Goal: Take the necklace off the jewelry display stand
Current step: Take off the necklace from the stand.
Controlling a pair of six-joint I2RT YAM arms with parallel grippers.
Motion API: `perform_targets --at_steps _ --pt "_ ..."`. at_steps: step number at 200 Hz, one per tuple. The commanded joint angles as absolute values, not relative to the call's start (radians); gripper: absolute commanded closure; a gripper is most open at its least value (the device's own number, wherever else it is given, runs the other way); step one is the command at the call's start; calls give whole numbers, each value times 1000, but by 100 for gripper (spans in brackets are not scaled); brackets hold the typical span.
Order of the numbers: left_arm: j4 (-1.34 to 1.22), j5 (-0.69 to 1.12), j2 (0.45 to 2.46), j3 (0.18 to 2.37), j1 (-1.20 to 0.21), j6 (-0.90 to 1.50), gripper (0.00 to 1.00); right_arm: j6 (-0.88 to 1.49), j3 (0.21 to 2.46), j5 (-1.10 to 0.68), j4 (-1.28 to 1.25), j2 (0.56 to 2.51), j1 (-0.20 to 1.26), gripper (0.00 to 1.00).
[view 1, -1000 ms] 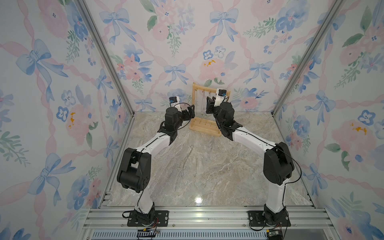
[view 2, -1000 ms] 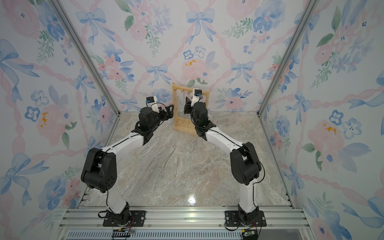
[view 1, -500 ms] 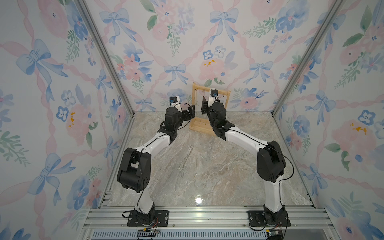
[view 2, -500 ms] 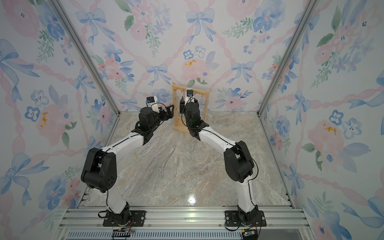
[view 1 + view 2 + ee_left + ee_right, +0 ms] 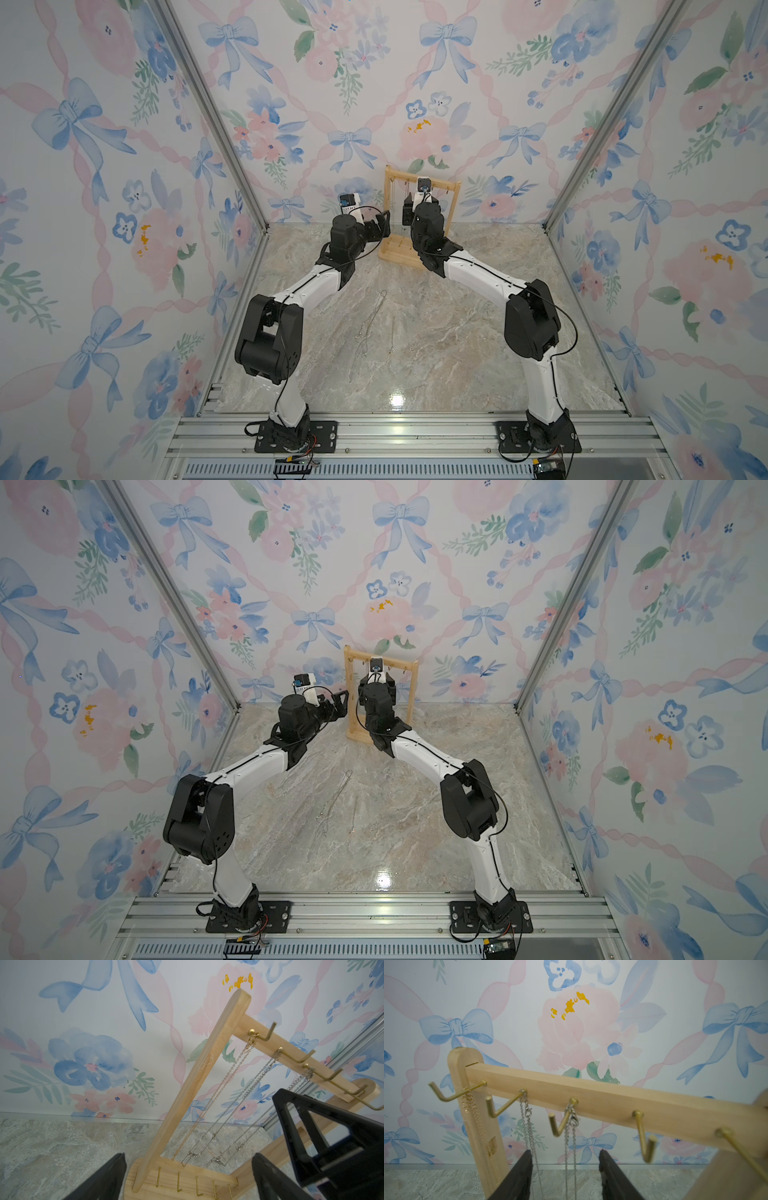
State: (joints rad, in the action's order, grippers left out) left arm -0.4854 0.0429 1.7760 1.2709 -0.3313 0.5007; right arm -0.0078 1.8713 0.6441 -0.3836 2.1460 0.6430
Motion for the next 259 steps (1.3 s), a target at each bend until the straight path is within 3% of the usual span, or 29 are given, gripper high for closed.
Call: perform_targets --at_steps 1,46,135,158,259 --pt "-500 59 1796 1275 -334 503 2 16 1912 652 -323 2176 626 49" --pt "-500 61 1796 1276 -334 503 2 38 1957 642 -296 2187 611 60" --pt "-499 68 1802 1278 -334 506 2 74 1921 562 -314 2153 598 96" --pt "-499 69 1801 1278 -334 506 2 76 1892 541 -336 2129 601 100" --pt "-500 71 1799 1277 -336 508 2 142 1755 405 -393 1993 605 100"
